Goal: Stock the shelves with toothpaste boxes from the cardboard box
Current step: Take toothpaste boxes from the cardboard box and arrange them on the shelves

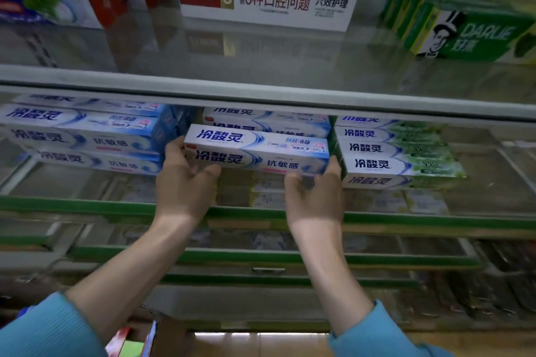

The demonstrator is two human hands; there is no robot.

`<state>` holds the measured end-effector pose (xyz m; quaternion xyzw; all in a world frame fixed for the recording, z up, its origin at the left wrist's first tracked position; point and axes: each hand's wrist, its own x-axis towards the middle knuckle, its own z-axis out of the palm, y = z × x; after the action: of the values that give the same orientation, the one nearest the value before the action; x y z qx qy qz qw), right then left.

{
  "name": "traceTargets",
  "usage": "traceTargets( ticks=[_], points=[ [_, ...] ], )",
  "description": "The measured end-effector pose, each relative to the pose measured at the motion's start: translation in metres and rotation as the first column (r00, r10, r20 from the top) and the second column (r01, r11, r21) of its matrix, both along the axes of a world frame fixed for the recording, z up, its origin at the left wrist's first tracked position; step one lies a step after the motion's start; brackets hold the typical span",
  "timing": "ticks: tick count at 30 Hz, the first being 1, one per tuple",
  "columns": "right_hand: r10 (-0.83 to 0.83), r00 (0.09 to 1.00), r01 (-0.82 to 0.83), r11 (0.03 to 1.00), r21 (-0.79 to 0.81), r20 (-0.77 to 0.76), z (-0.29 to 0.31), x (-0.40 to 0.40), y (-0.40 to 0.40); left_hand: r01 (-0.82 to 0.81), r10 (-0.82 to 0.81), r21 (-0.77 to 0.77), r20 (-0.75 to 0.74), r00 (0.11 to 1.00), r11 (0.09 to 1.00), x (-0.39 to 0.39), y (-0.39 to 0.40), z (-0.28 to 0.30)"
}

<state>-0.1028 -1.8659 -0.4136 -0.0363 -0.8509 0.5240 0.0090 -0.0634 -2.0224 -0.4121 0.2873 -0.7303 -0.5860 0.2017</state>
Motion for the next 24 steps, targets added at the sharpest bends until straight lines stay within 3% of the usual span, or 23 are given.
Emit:
traceTargets(
  ticks=[11, 24],
  points=[
    [0.022, 0.999, -0.022, 1.0, -0.003, 0.032, 0.005, -0.006, 0.002, 0.058, -0.058, -0.034, 0.001, 0.998, 0.998, -0.001, -0.002, -0.002],
    [0.038, 0.997, -0.027, 0.988, -0.151, 0.068, 0.005, -0.006, -0.002, 0.099, -0.099, 0.032, 0.005, 0.995, 0.995, -0.005, -0.004, -0.011]
  ],
)
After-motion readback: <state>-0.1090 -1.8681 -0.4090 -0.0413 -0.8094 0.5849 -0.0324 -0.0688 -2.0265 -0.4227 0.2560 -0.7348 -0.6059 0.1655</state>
